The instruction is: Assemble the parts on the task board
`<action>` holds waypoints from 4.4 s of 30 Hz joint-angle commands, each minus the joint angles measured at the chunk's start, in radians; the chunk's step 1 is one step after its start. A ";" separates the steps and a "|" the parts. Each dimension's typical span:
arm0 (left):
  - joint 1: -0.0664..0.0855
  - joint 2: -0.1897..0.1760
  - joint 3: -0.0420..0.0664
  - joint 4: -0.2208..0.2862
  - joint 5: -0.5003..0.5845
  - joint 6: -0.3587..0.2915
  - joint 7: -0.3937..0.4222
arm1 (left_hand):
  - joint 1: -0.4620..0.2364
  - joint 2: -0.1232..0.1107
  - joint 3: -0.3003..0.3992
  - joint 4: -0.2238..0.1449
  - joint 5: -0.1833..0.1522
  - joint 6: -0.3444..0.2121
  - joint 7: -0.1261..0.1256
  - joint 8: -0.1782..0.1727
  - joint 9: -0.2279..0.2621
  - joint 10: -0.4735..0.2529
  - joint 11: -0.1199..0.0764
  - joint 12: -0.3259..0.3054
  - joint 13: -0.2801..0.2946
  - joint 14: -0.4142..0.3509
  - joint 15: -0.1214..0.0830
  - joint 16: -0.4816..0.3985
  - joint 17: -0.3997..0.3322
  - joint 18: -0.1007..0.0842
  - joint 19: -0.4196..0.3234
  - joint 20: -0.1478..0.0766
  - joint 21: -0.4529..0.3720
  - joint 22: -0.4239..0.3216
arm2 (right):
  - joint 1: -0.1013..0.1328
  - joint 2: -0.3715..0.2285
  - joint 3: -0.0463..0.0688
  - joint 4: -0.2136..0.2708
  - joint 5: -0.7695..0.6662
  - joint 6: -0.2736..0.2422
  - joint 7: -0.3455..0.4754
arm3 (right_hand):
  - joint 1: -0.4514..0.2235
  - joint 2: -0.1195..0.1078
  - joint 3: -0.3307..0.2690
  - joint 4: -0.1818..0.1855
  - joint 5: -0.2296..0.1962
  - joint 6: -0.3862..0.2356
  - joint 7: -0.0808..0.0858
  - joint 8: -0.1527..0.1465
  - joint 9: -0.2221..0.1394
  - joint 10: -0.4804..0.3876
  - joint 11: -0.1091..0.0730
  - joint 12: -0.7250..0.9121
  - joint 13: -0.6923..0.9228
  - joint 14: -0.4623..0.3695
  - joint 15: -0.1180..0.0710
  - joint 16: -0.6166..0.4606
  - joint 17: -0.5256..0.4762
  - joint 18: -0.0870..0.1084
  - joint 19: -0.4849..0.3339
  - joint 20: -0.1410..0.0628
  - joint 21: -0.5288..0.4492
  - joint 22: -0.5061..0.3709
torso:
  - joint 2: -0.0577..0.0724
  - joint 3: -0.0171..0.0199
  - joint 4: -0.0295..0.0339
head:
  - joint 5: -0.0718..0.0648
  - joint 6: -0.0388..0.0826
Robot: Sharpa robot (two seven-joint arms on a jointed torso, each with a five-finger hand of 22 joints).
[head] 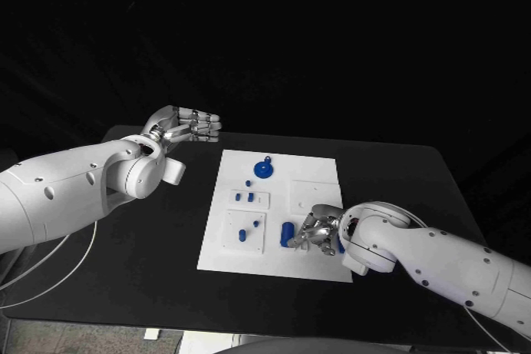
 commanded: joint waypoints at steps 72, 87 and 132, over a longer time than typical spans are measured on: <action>0.000 -0.019 -0.009 0.015 0.001 0.024 0.001 | -0.007 0.000 -0.005 0.011 -0.006 -0.010 -0.002 -0.001 -0.001 -0.010 0.002 0.001 -0.001 -0.008 0.002 -0.005 -0.001 0.014 0.005 0.002 0.001 -0.002 | -0.001 -0.213 0.072 -0.024 -0.108 0.023 -0.059 | 0.052 -0.179 -0.044 0.143 -0.054 -0.043 0.022 -0.003 0.002 0.004 0.020 0.014 0.032 -0.003 0.004 0.009 0.005 -0.002 0.049 0.005 0.021 0.018 | 0.000 -0.0003 0.0013 | -0.065 0.009; 0.000 -0.024 -0.014 0.018 0.001 0.030 -0.003 | -0.008 0.000 -0.008 0.015 -0.008 -0.010 -0.001 -0.001 -0.001 -0.011 0.002 0.001 -0.001 -0.009 0.002 -0.005 -0.001 0.014 0.004 0.003 0.001 -0.002 | -0.021 -0.174 0.054 -0.044 -0.172 0.083 -0.123 | 0.017 -0.263 -0.057 0.317 -0.145 -0.077 0.030 -0.003 0.003 -0.008 0.025 -0.002 0.023 -0.004 0.006 -0.007 0.000 0.000 0.049 0.007 -0.004 0.015 | 0.000 -0.0008 0.0009 | -0.062 0.005; 0.000 -0.030 -0.016 0.019 -0.004 0.044 -0.014 | -0.007 0.003 -0.011 0.018 -0.010 -0.015 0.000 -0.001 -0.001 -0.011 0.003 0.001 -0.001 -0.010 0.002 -0.005 -0.001 0.014 0.004 0.003 0.001 -0.002 | -0.050 -0.127 0.030 -0.108 -0.119 -0.022 -0.053 | 0.010 -0.029 0.157 -0.127 0.014 -0.007 0.010 -0.003 0.013 0.007 0.012 0.008 0.021 0.001 0.004 -0.005 -0.001 -0.014 0.051 0.006 0.008 0.030 | 0.000 -0.0001 0.0011 | -0.061 0.002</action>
